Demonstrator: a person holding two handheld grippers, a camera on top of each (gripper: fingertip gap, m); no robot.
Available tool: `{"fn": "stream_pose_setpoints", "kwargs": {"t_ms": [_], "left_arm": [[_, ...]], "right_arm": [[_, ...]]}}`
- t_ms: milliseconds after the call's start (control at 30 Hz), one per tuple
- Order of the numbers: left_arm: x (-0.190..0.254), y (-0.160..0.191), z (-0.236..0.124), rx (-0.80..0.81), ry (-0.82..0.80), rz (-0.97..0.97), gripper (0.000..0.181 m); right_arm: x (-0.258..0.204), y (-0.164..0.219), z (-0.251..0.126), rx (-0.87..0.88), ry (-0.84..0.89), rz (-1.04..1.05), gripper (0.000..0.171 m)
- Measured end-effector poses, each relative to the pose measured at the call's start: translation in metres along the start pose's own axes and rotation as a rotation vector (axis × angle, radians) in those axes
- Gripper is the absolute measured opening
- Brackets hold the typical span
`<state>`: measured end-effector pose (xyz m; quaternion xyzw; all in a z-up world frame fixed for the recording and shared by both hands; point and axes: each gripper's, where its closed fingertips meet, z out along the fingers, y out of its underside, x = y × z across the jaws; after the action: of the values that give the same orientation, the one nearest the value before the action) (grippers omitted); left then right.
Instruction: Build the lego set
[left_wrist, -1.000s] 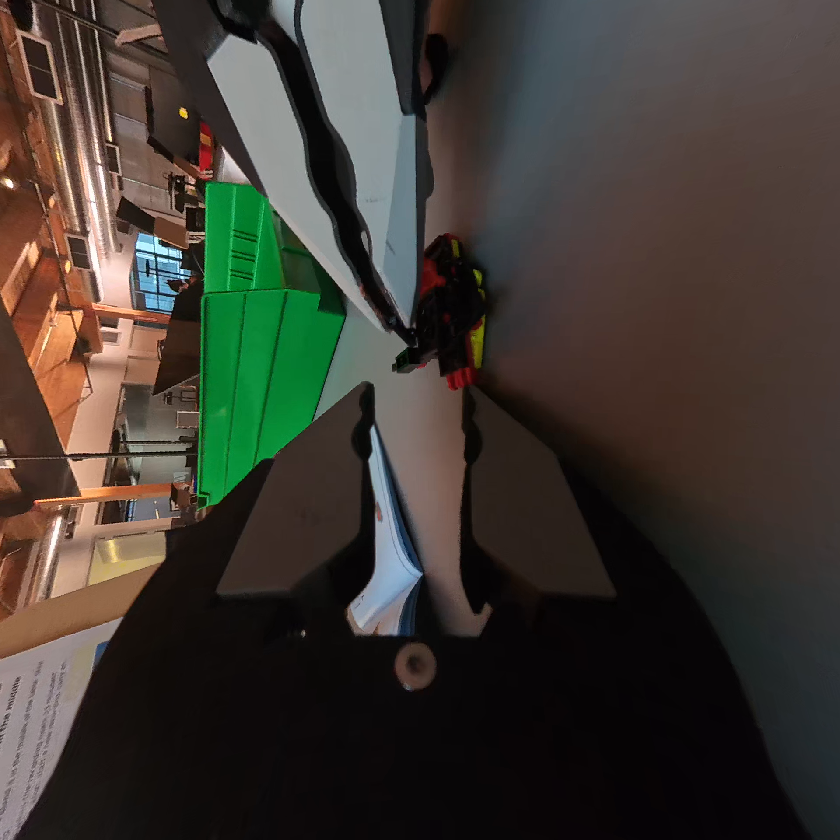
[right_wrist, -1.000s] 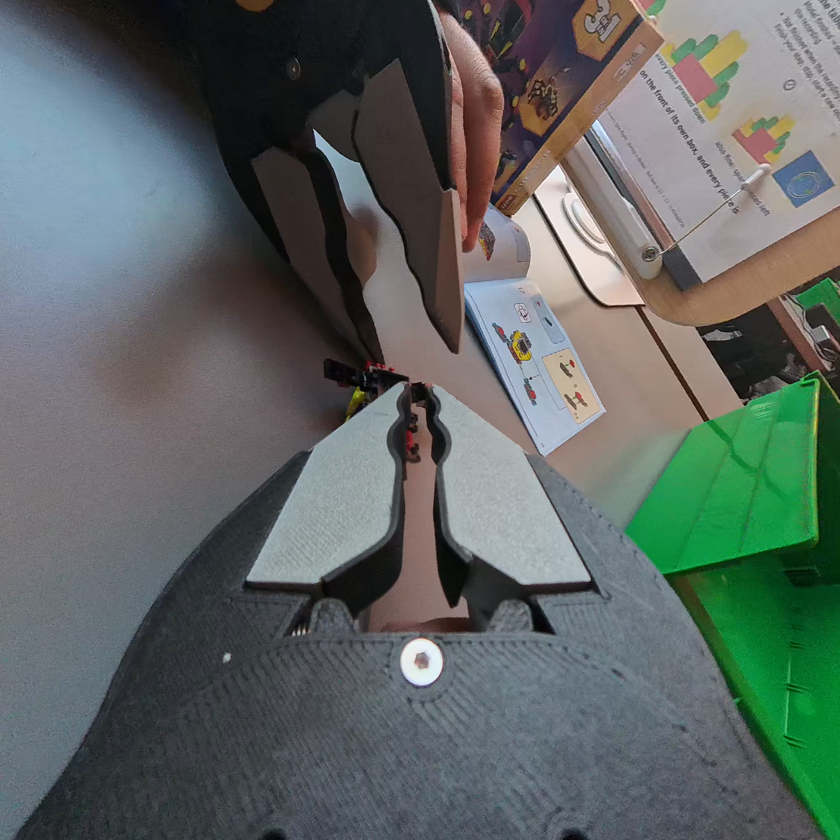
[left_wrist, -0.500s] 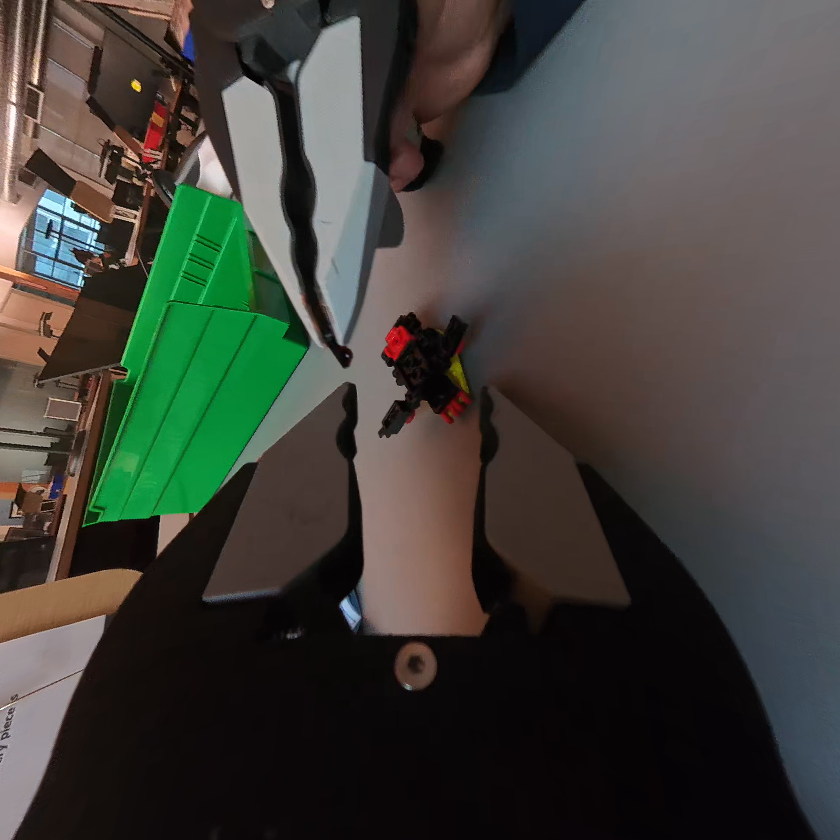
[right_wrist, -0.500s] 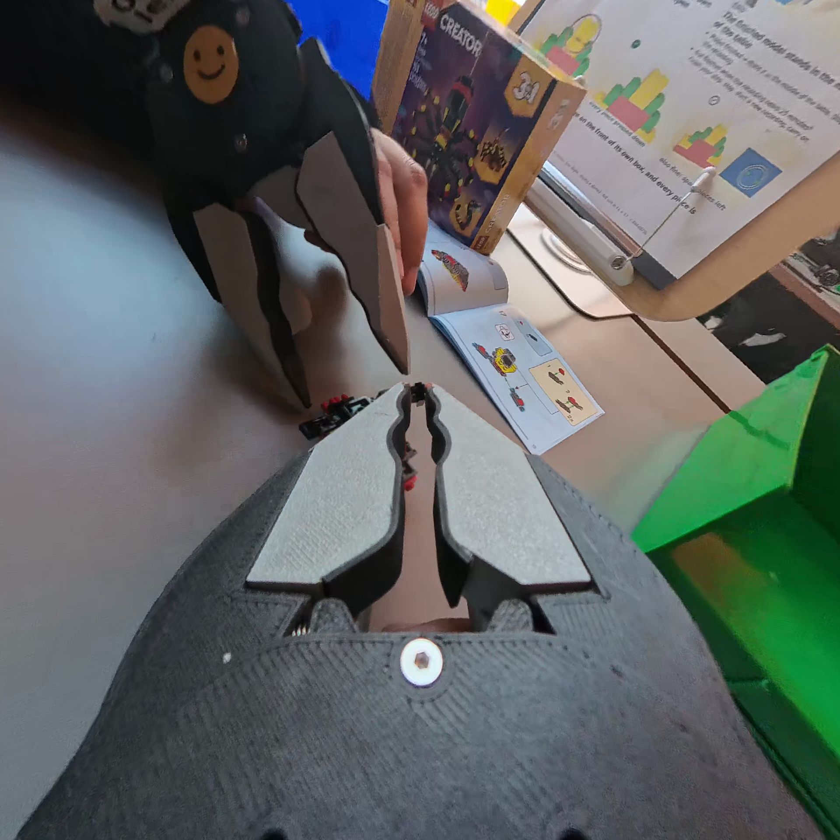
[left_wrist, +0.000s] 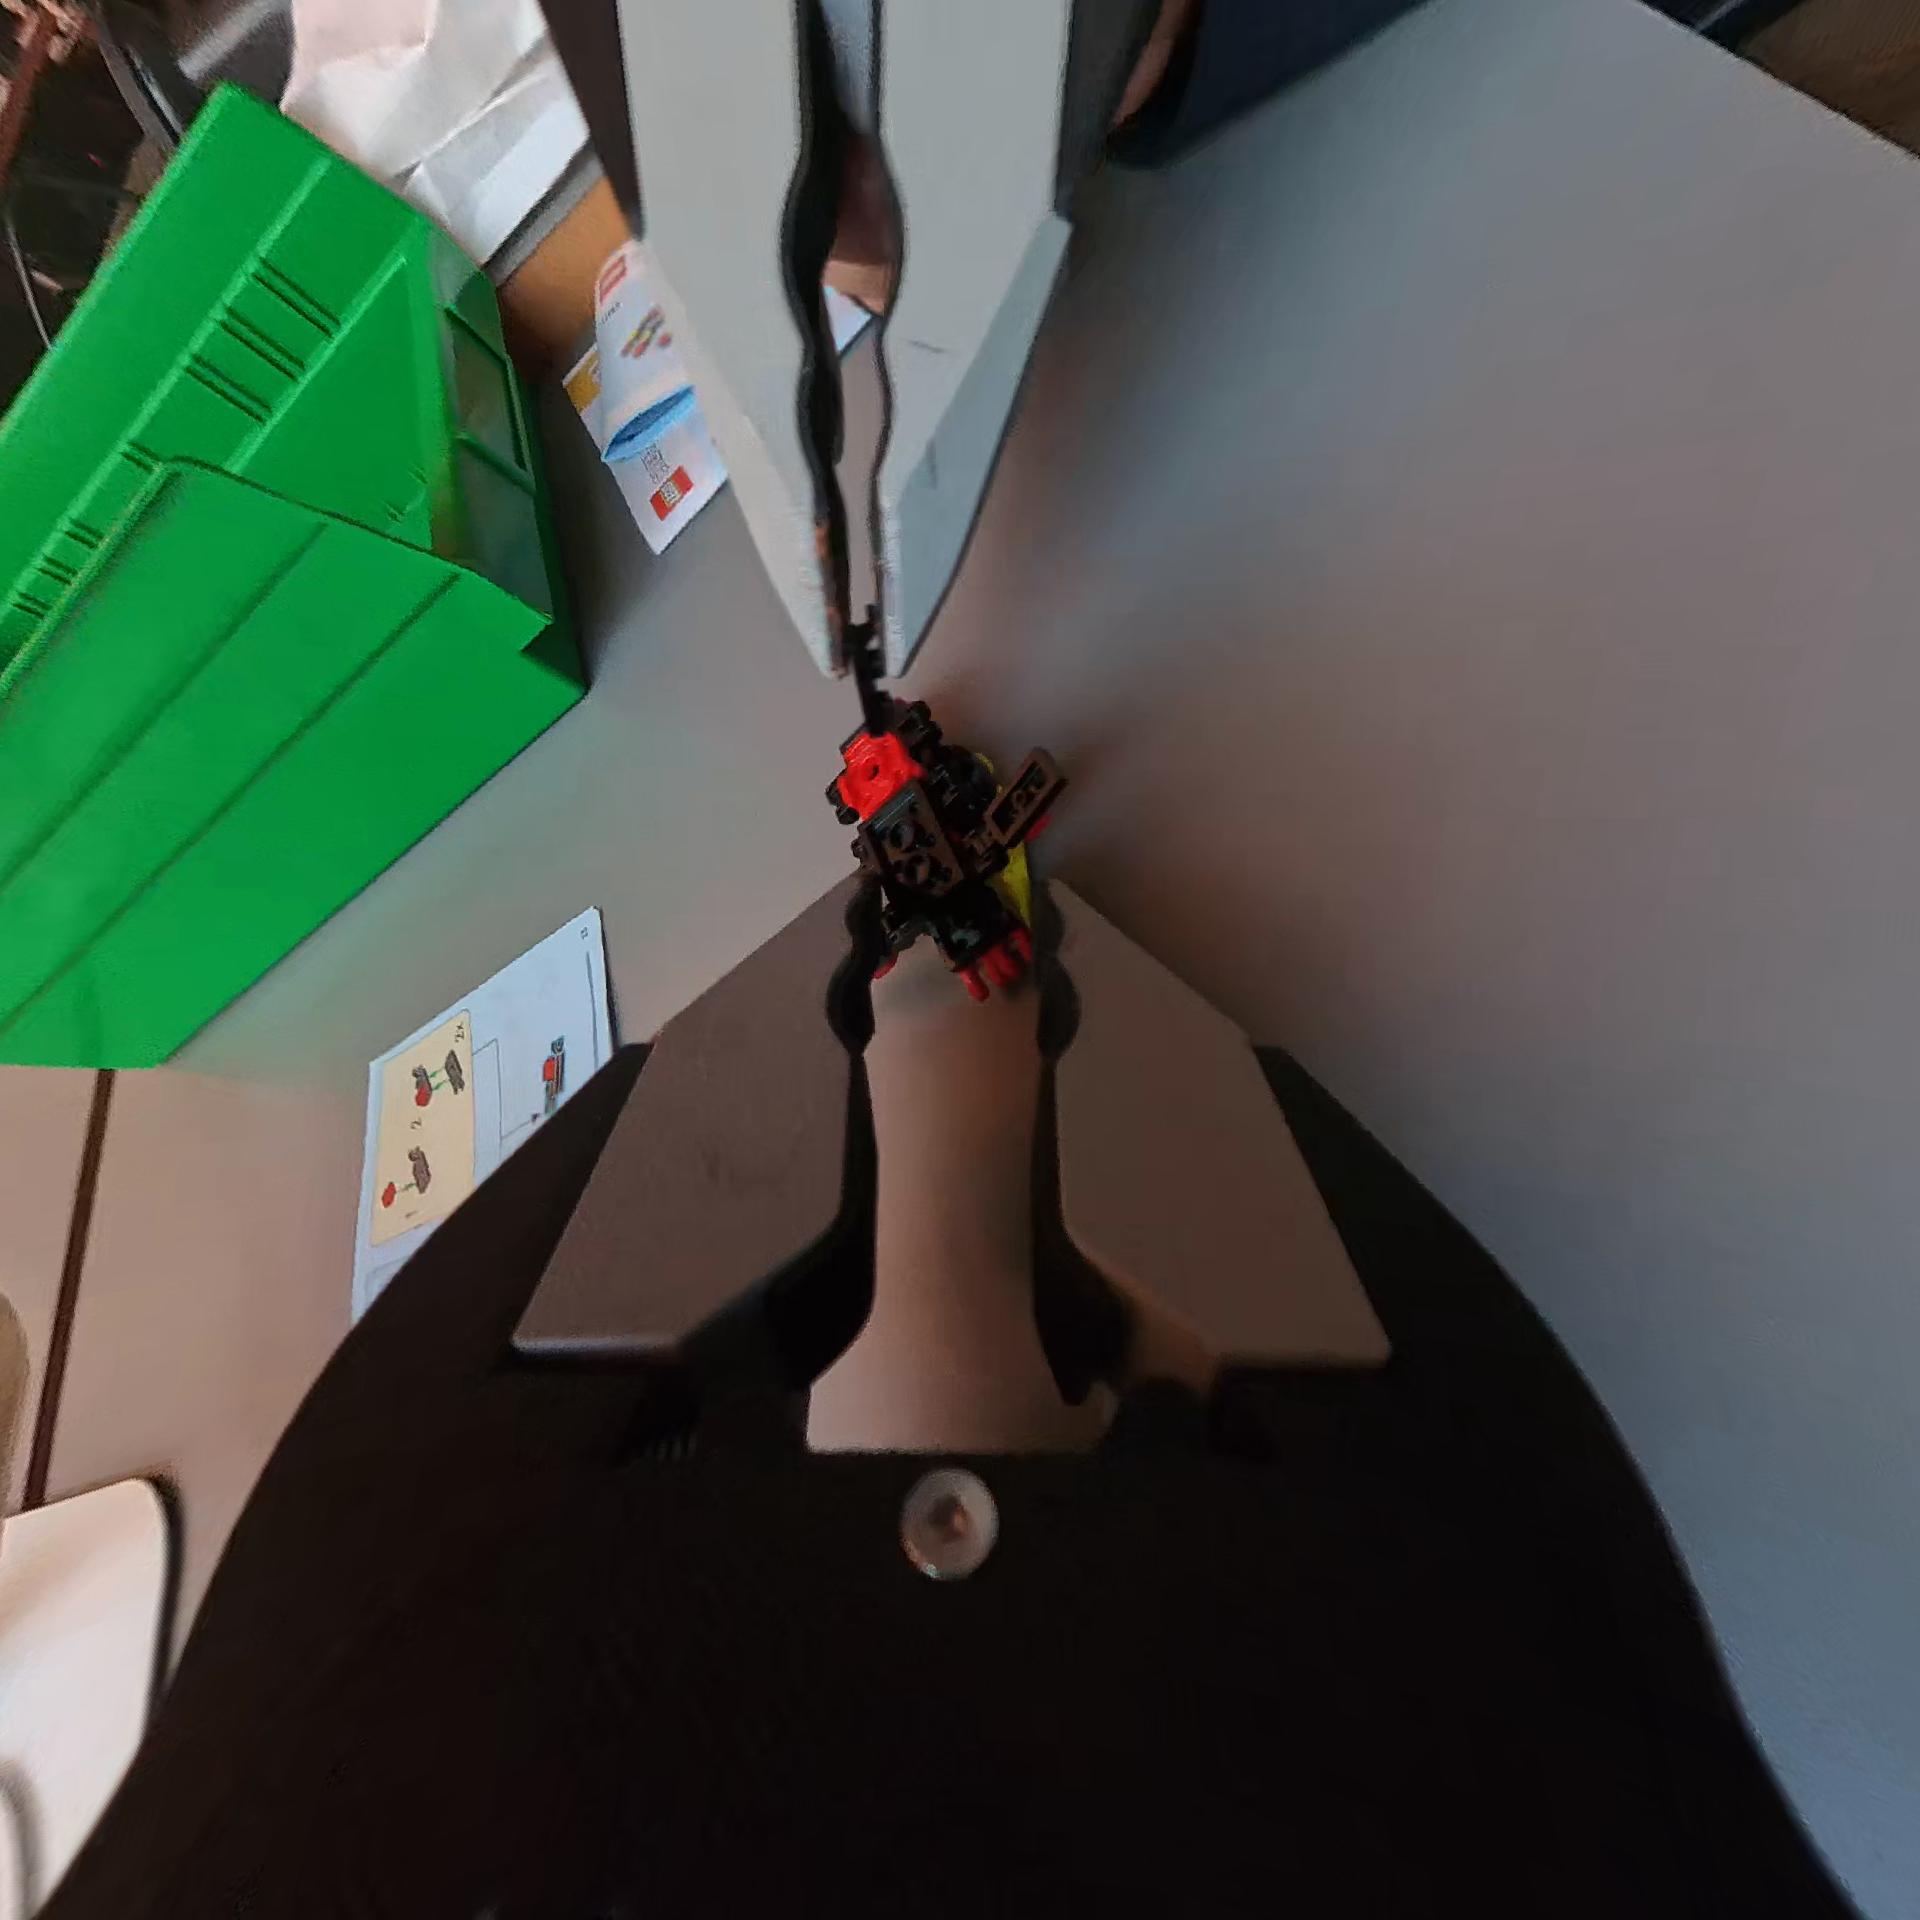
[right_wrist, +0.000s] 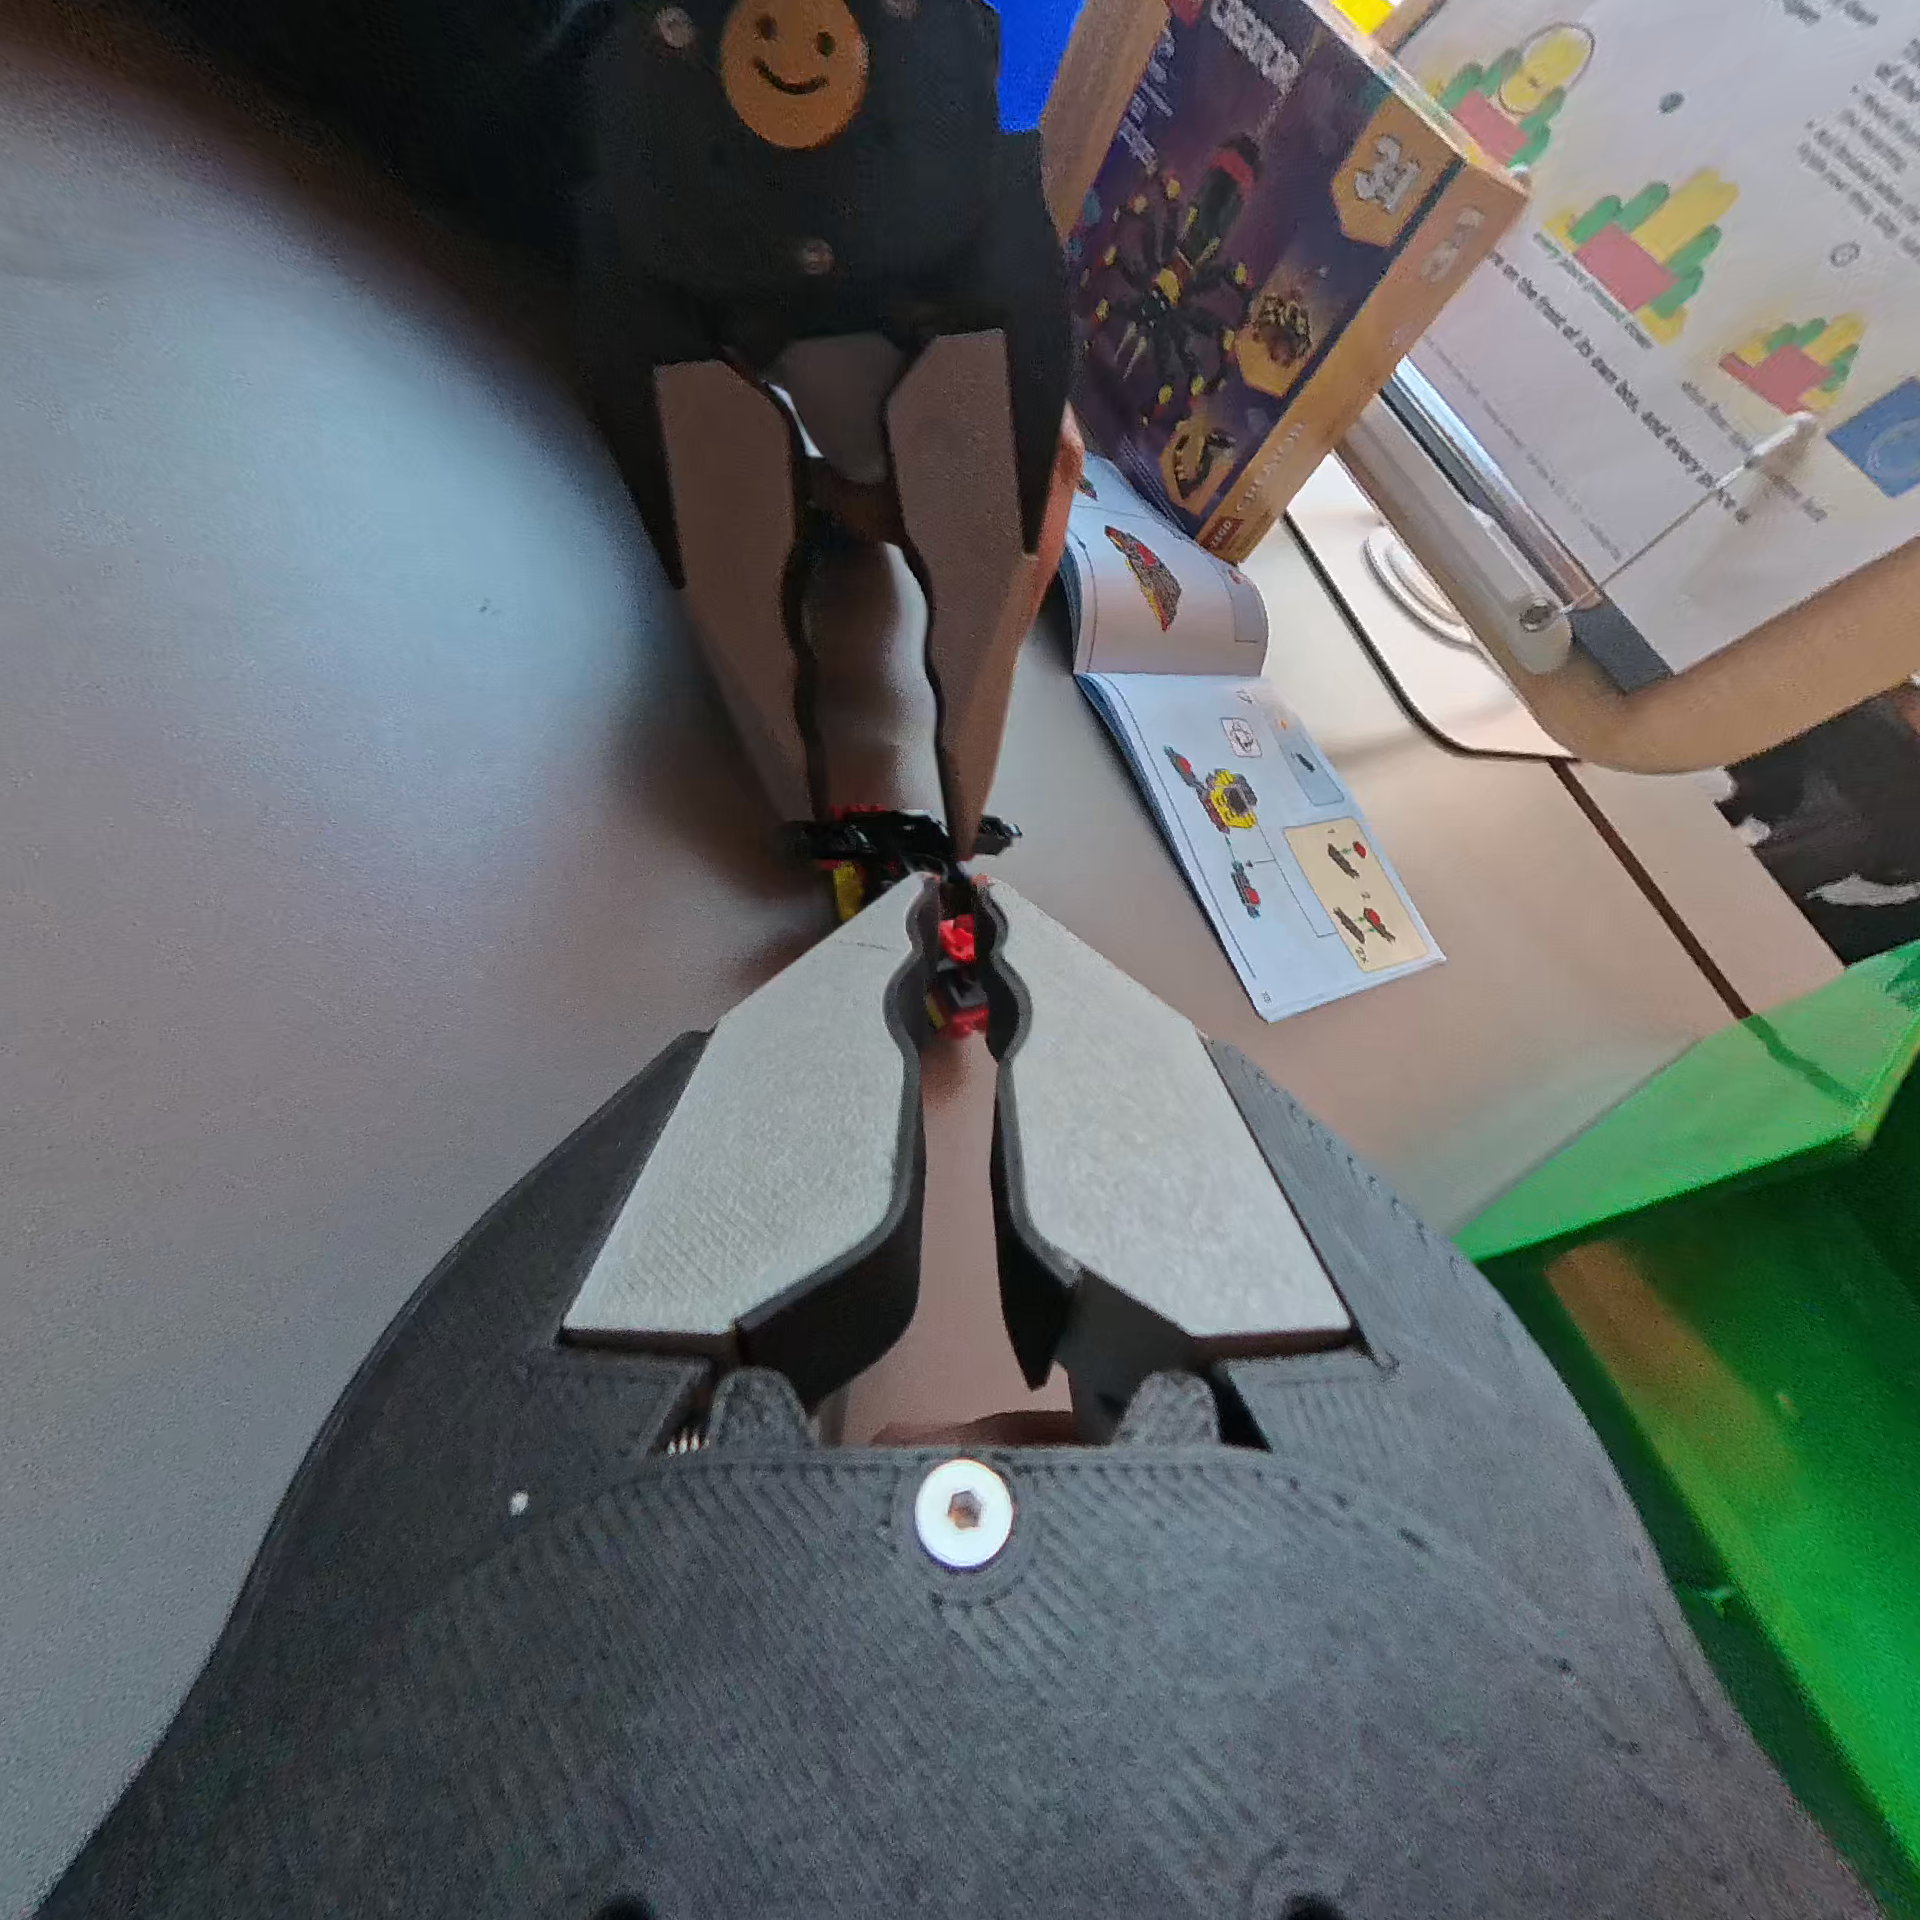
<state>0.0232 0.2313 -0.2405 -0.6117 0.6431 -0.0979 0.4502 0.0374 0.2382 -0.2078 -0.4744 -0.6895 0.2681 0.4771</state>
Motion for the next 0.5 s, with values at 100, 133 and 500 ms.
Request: {"fn": "stream_pose_setpoints", "kwargs": {"t_ms": [100, 133, 500], "left_arm": [[-0.003, 0.002, 0.000, -0.010, 0.022, -0.073, 0.026], [-0.003, 0.001, 0.000, -0.010, 0.038, -0.100, 0.025], [0.001, 0.000, -0.003, 0.007, 0.130, -0.194, 0.025]], "right_arm": [[-0.007, -0.010, 0.000, 0.046, -0.011, -0.035, 0.003], [-0.009, -0.012, 0.000, 0.057, -0.019, -0.038, 0.003], [-0.017, -0.017, 0.006, 0.060, -0.001, -0.128, 0.002]]}}
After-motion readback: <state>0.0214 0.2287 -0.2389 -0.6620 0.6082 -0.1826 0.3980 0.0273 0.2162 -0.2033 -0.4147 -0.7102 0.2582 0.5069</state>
